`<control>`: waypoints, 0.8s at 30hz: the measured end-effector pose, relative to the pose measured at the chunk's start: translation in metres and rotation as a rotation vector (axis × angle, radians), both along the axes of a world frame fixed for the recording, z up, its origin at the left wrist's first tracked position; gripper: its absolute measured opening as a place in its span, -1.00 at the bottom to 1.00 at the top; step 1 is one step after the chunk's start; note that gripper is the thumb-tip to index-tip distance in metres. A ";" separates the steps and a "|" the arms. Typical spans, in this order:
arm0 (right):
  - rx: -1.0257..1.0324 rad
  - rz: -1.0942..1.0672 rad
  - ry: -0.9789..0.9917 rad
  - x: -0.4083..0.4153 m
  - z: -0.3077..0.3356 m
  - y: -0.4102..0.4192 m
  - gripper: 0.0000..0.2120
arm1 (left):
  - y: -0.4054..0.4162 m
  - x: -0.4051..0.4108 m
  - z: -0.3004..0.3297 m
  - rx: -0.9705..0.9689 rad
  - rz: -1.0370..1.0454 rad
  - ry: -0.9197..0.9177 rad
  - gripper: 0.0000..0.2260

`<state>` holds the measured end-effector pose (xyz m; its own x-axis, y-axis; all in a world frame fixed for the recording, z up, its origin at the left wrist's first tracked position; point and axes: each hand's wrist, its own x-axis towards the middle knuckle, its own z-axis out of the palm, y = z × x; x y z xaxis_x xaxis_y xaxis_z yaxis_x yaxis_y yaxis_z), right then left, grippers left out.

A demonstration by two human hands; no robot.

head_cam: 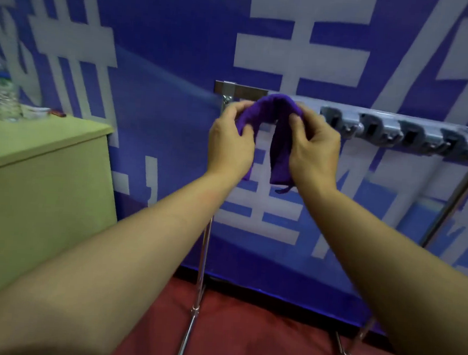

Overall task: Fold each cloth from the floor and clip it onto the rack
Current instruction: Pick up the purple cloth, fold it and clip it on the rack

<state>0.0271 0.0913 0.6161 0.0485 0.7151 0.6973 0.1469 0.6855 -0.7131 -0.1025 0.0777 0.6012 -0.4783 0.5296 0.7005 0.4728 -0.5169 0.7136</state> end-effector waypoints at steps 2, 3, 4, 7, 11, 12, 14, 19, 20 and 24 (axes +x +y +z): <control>0.054 -0.045 -0.041 -0.001 0.020 0.015 -0.74 | 0.015 -0.010 0.020 0.007 0.044 0.023 -0.68; 0.073 -0.055 -0.054 -0.001 0.029 0.021 -0.74 | 0.022 -0.014 0.029 0.010 0.055 0.034 -0.67; 0.098 -0.074 -0.069 0.001 0.036 0.025 -0.73 | 0.028 -0.016 0.037 0.013 0.059 0.048 -0.66; 0.157 -0.167 -0.088 0.006 0.052 0.033 -0.73 | 0.039 -0.017 0.053 0.030 0.069 0.128 -0.65; 0.132 -0.202 -0.158 0.013 0.037 0.042 -0.72 | 0.041 -0.012 0.040 0.001 0.091 0.238 -0.58; 0.121 -0.191 -0.200 0.012 0.027 0.043 -0.73 | 0.042 -0.013 0.031 -0.033 0.084 0.241 -0.56; 0.120 -0.184 -0.276 0.008 0.011 0.045 -0.74 | 0.044 -0.016 0.011 -0.093 0.076 0.244 -0.52; 0.073 -0.205 -0.372 -0.005 -0.001 0.050 -0.71 | 0.046 -0.021 -0.018 -0.185 0.043 0.294 -0.53; 0.052 -0.222 -0.394 -0.007 -0.002 0.051 -0.70 | 0.045 -0.020 -0.021 -0.202 0.031 0.298 -0.56; -0.020 -0.287 -0.425 -0.009 -0.006 0.050 -0.70 | 0.042 -0.013 -0.029 -0.251 -0.030 0.305 -0.67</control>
